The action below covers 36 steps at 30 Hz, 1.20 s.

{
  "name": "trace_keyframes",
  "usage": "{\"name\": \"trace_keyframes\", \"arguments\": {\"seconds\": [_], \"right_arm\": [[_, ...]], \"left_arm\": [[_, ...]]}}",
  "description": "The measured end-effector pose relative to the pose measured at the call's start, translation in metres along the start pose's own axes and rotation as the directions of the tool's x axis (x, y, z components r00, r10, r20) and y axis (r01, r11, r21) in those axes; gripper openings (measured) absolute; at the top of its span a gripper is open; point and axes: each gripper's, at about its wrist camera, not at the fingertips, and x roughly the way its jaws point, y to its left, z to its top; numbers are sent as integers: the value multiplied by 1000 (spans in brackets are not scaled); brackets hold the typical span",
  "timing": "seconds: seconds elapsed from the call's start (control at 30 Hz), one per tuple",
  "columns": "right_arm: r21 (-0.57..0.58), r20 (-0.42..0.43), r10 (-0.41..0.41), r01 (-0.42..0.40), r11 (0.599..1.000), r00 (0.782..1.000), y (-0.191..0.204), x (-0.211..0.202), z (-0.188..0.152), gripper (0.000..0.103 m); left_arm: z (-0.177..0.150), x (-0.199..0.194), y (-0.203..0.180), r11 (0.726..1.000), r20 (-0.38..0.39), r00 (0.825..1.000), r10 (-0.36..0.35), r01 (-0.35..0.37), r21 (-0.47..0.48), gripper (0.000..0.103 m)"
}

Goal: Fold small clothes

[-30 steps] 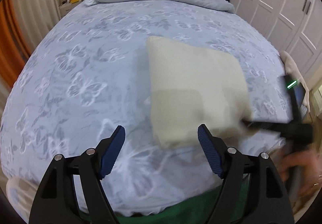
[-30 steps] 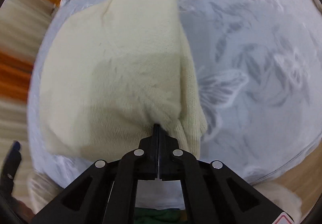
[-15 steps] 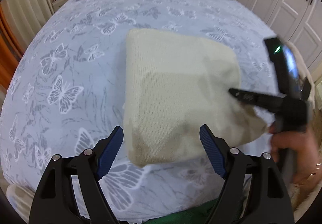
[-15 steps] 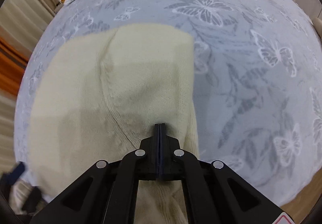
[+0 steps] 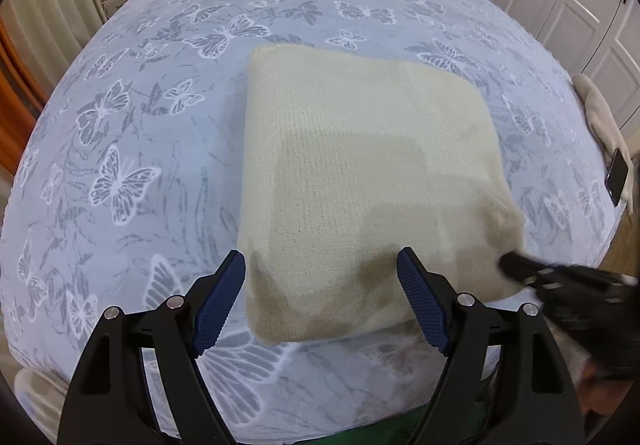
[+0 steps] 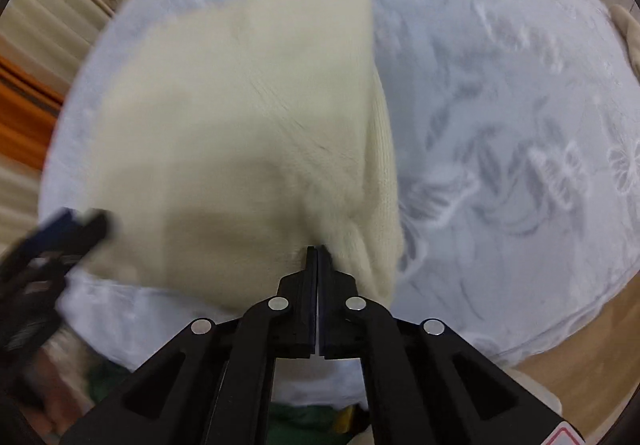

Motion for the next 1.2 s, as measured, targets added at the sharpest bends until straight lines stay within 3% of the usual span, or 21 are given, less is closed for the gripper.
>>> {"name": "trace_keyframes", "arguments": {"seconds": [0.23,0.37,0.53,0.57,0.63,0.7,0.77,0.8,0.83,0.87,0.97,1.0,1.1,1.13,1.2], "right_arm": [[3,-9,1,-1,1000,1000,0,0,4,0],[61,78,77,-82,995,994,-13,-31,-5,0],[73,143,125,-137,988,982,-19,-48,4,9],[77,167,121,-136,988,979,-21,-50,11,13],[92,204,82,-103,990,976,-23,-50,25,49],[105,221,83,-109,988,972,-24,-40,41,58],[97,179,148,-167,981,973,-23,-15,66,54],[68,137,149,-159,985,979,-18,-2,78,37],[41,132,149,-156,987,980,-13,-1,81,11],[8,157,147,-150,989,977,-7,-10,88,10],[-41,302,198,-195,980,933,-3,-55,92,10],[-40,314,196,-193,980,929,-7,-55,93,9],[-3,98,128,-128,992,987,-21,16,97,14],[6,140,156,-158,987,978,-26,14,92,16],[24,169,164,-170,985,972,-29,-5,87,35]], "left_arm": [[-4,13,3,1000,-27,999,22,-22,-3,77],[-6,11,3,1000,-37,999,26,-26,-2,77],[-6,3,5,1000,-44,999,-1,0,-32,78],[-5,0,5,999,-39,999,-5,4,-38,79],[-1,-7,7,998,-15,1000,-24,23,-61,85],[6,-11,8,997,11,999,-32,33,-70,86],[11,-7,7,998,10,1000,-16,17,-61,86],[12,-5,7,998,5,1000,-12,12,-62,86],[12,-1,7,998,-4,1000,-10,10,-66,86],[12,2,8,997,-13,1000,-11,10,-73,86],[12,6,10,997,-13,1000,-13,12,-72,86],[12,8,9,998,-12,1000,-11,10,-68,86],[12,18,10,996,-32,999,-22,19,-88,87],[12,21,10,995,-46,998,-35,30,-98,87],[13,19,13,989,-38,996,-80,74,-132,87]]}}
